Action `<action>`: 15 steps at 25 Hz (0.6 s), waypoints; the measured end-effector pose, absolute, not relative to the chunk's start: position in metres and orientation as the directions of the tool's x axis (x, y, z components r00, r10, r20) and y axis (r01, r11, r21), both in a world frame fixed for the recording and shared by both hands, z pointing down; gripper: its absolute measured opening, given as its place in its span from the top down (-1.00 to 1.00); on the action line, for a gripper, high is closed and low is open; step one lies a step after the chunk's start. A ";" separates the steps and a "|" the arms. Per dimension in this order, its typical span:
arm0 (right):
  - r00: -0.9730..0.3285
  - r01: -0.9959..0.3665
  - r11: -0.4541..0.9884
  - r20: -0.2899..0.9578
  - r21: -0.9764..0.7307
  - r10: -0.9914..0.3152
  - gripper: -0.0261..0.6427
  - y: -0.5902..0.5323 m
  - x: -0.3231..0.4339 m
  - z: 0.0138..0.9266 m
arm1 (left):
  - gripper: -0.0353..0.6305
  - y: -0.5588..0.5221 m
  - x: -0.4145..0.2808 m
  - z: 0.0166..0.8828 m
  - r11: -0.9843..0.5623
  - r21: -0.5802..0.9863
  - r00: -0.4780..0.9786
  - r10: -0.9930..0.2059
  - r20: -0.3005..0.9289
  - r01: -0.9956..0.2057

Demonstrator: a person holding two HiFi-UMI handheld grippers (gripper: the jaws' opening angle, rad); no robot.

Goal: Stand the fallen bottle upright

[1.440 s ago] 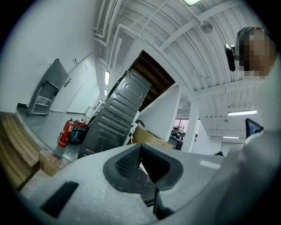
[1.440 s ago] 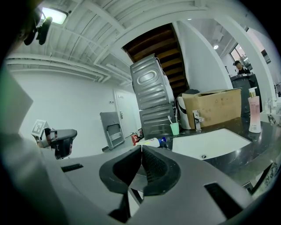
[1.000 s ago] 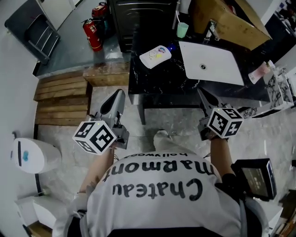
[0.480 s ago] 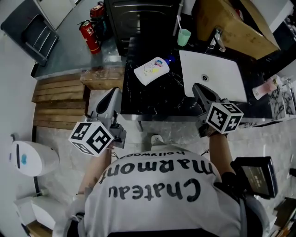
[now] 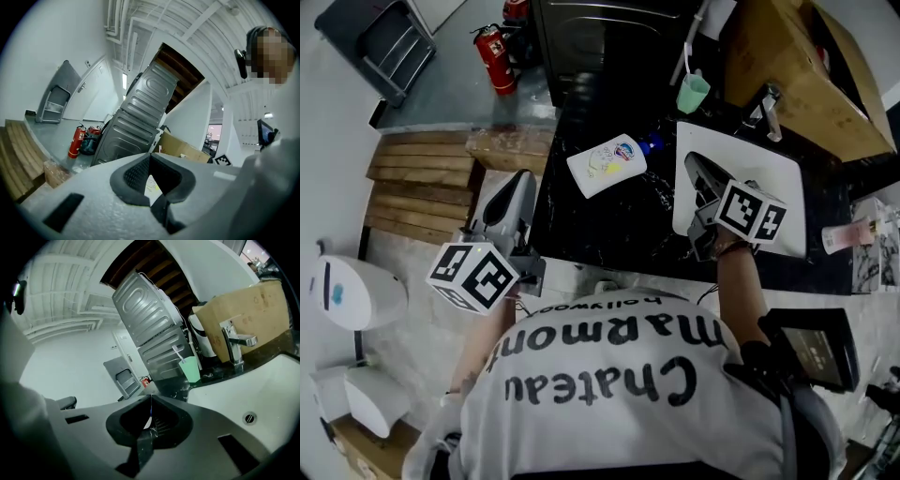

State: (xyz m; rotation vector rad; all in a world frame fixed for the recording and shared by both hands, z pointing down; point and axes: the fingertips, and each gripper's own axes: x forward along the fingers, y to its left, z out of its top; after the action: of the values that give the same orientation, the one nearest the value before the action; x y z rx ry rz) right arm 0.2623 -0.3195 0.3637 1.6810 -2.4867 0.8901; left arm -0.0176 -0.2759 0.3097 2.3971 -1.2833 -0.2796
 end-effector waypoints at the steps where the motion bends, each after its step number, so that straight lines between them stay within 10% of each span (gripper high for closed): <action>1: -0.438 -0.852 0.272 0.327 -0.447 -0.837 0.88 -0.327 0.262 0.370 | 0.85 -0.279 -0.016 0.312 -0.485 0.440 0.549 -0.836 0.022 -0.756; 15: -0.610 -0.736 0.242 0.463 -0.633 -0.643 0.88 -0.376 0.250 0.443 | 0.85 -0.299 -0.020 0.337 -0.382 0.427 0.471 -0.873 0.122 -0.820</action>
State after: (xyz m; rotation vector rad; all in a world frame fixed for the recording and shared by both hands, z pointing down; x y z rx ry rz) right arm 0.2503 -0.3756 0.4429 1.3323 -2.3896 1.3130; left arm -0.0200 -0.2995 0.3368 2.2938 -1.4123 -0.1700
